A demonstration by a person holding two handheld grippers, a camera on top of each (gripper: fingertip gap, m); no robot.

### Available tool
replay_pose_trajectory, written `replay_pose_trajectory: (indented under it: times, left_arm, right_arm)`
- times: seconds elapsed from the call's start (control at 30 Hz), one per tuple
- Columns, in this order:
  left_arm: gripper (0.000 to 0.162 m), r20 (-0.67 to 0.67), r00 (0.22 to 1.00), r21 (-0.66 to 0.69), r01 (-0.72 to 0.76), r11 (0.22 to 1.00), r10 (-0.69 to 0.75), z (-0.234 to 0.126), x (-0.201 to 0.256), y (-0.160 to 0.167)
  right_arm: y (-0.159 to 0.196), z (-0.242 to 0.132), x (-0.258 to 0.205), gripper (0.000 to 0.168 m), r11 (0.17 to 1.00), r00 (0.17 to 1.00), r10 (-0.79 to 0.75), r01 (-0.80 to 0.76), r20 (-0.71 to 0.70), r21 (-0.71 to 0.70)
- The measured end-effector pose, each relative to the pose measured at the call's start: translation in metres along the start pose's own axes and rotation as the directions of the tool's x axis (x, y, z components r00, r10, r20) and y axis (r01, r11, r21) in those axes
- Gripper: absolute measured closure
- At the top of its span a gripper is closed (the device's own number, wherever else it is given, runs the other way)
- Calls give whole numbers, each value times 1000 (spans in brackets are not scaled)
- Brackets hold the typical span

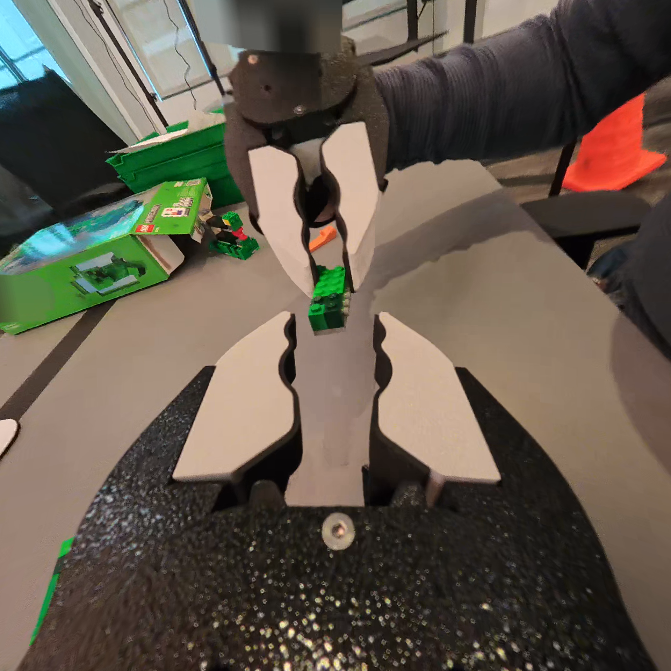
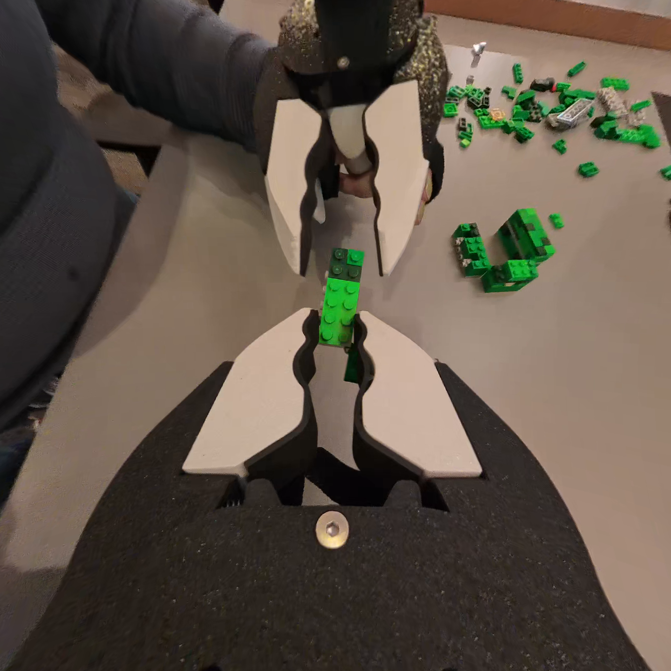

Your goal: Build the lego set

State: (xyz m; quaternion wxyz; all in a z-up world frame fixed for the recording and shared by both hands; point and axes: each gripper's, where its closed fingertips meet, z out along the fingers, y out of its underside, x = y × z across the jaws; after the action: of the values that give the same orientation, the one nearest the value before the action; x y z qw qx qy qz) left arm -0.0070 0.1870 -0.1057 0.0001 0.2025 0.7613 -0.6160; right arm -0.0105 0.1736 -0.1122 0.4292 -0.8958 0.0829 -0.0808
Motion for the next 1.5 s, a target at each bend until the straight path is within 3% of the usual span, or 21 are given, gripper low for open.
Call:
replay_pose_trajectory:
  times: [0.03,0.1,0.4,0.5,0.6,0.7,0.77,0.83,0.93,1.1,1.5]
  left_arm:
    - [127,10,1000,19,3,1000,-3,0,-1,-2]
    - [142,10,1000,33,9,999,-10,-1,-2,-3]
    - [144,94,996,39,-15,999,11,-6,-16,0]
    - [144,164,986,53,-34,998,25,-15,-28,1]
    - [144,253,967,104,-18,994,-9,-28,-47,6]
    - [144,334,942,92,-21,996,-11,-40,-63,20]
    - [144,383,924,67,-20,998,-7,-46,-72,28]
    - [144,418,908,59,-19,998,-7,-51,-78,32]
    - [144,415,910,46,-7,999,-13,-49,-78,35]
    - [144,380,925,39,-8,999,-7,-40,-72,40]
    - [144,398,917,73,-3,997,-27,-44,-76,37]
  right_arm:
    - [-2,1,0,150,1000,1000,-28,27,-12,-14]
    - [-6,2,1,150,996,996,-81,80,-34,-29]
    - [-10,6,19,150,967,952,-247,230,-181,-109]
    - [-15,0,46,125,969,898,-245,227,-366,-93]
    - [-24,-17,78,105,983,828,-96,166,-552,78]
    - [-18,-44,116,114,934,637,166,143,-753,328]
    - [-2,-53,132,121,882,528,321,136,-786,451]
    - [13,-50,143,121,862,463,382,133,-800,489]
    - [14,-48,150,122,874,430,370,140,-823,466]
    - [9,-45,140,124,861,437,371,167,-819,480]
    - [8,-37,136,134,811,547,421,130,-724,570]
